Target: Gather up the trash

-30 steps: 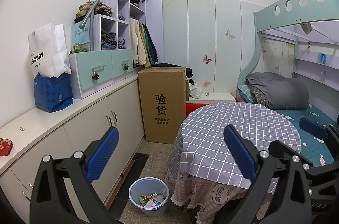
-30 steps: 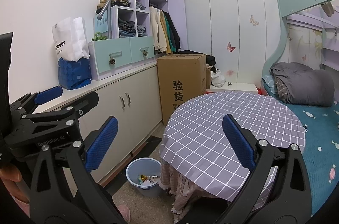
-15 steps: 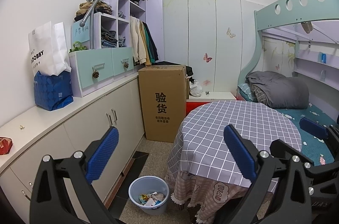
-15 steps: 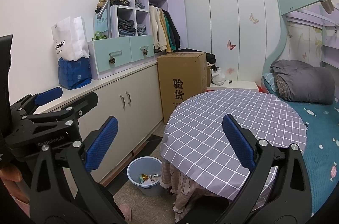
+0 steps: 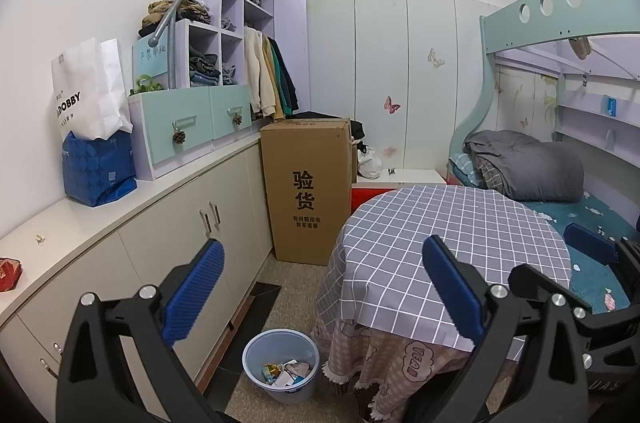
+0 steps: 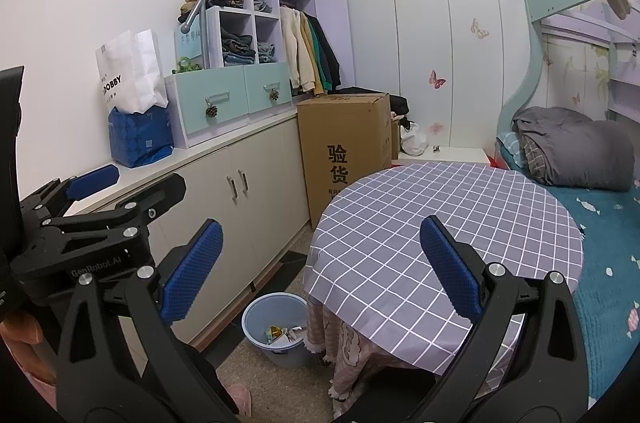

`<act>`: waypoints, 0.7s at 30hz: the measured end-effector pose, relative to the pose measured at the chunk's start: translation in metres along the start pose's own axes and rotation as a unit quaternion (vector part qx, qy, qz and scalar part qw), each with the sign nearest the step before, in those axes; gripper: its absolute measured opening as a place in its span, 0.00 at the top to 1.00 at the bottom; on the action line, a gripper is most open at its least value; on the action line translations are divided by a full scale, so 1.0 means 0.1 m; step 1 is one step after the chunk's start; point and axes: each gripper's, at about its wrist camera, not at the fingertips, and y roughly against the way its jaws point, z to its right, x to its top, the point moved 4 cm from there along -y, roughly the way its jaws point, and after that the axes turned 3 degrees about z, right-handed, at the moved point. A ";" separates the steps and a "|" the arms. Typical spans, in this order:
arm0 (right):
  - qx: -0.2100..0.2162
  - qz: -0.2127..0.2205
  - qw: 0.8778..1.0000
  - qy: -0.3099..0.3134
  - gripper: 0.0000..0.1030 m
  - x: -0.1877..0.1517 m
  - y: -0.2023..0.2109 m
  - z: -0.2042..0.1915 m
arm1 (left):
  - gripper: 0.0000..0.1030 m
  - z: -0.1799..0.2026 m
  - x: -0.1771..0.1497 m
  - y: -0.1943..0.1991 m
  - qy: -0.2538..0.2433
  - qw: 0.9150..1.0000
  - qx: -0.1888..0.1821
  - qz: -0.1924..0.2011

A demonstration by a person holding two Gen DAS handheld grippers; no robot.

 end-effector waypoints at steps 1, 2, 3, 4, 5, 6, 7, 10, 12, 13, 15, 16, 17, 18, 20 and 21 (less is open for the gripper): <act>0.000 0.001 1.000 0.000 0.06 0.00 -0.01 0.00 | 0.06 0.01 0.00 0.00 -0.002 1.000 0.000 0.000; 0.000 0.001 1.000 0.000 0.06 0.00 -0.01 0.00 | 0.06 0.01 -0.01 0.01 -0.005 1.000 0.001 0.003; 0.000 0.000 1.000 0.000 0.06 0.00 0.00 0.01 | 0.06 0.00 0.01 -0.03 -0.008 1.000 0.002 0.004; -0.001 0.001 1.000 -0.002 0.06 -0.01 0.00 0.01 | 0.06 0.00 0.00 -0.03 -0.009 1.000 0.002 0.004; -0.002 0.001 1.000 -0.003 0.06 -0.01 -0.02 0.03 | 0.06 0.00 0.01 -0.07 -0.010 1.000 0.001 0.004; -0.002 0.002 1.000 -0.004 0.06 -0.01 -0.03 0.04 | 0.06 0.00 -0.01 -0.08 -0.011 1.000 0.000 0.003; -0.003 0.002 1.000 -0.005 0.06 -0.01 -0.05 0.06 | 0.06 -0.01 -0.02 -0.09 -0.012 1.000 0.001 0.003; -0.005 0.001 1.000 -0.009 0.06 -0.02 -0.11 0.11 | 0.06 0.00 -0.03 -0.16 -0.016 1.000 0.001 0.001; -0.007 -0.001 1.000 -0.011 0.06 -0.03 -0.16 0.16 | 0.06 0.00 -0.04 -0.22 -0.018 1.000 0.000 -0.003; -0.009 -0.001 1.000 -0.012 0.06 -0.03 -0.19 0.19 | 0.06 0.01 -0.05 -0.25 -0.019 1.000 0.000 -0.005; -0.013 -0.003 1.000 -0.017 0.06 -0.04 -0.26 0.26 | 0.06 0.02 -0.05 -0.32 -0.022 1.000 -0.001 -0.008; -0.015 -0.003 1.000 -0.019 0.06 -0.05 -0.30 0.31 | 0.06 0.03 -0.05 -0.37 -0.024 1.000 -0.001 -0.010; -0.017 -0.004 1.000 -0.022 0.06 -0.05 -0.34 0.35 | 0.06 0.04 -0.05 -0.41 -0.026 1.000 -0.001 -0.012; -0.020 -0.005 0.999 -0.025 0.06 -0.06 -0.39 0.40 | 0.06 0.06 -0.06 -0.46 -0.027 0.999 -0.001 -0.016; -0.026 -0.010 0.999 -0.030 0.06 -0.08 -0.49 0.51 | 0.06 0.09 -0.09 -0.58 -0.027 0.999 -0.001 -0.024; -0.029 -0.012 0.999 -0.033 0.06 -0.09 -0.55 0.56 | 0.06 0.12 -0.10 -0.64 -0.026 0.999 -0.001 -0.029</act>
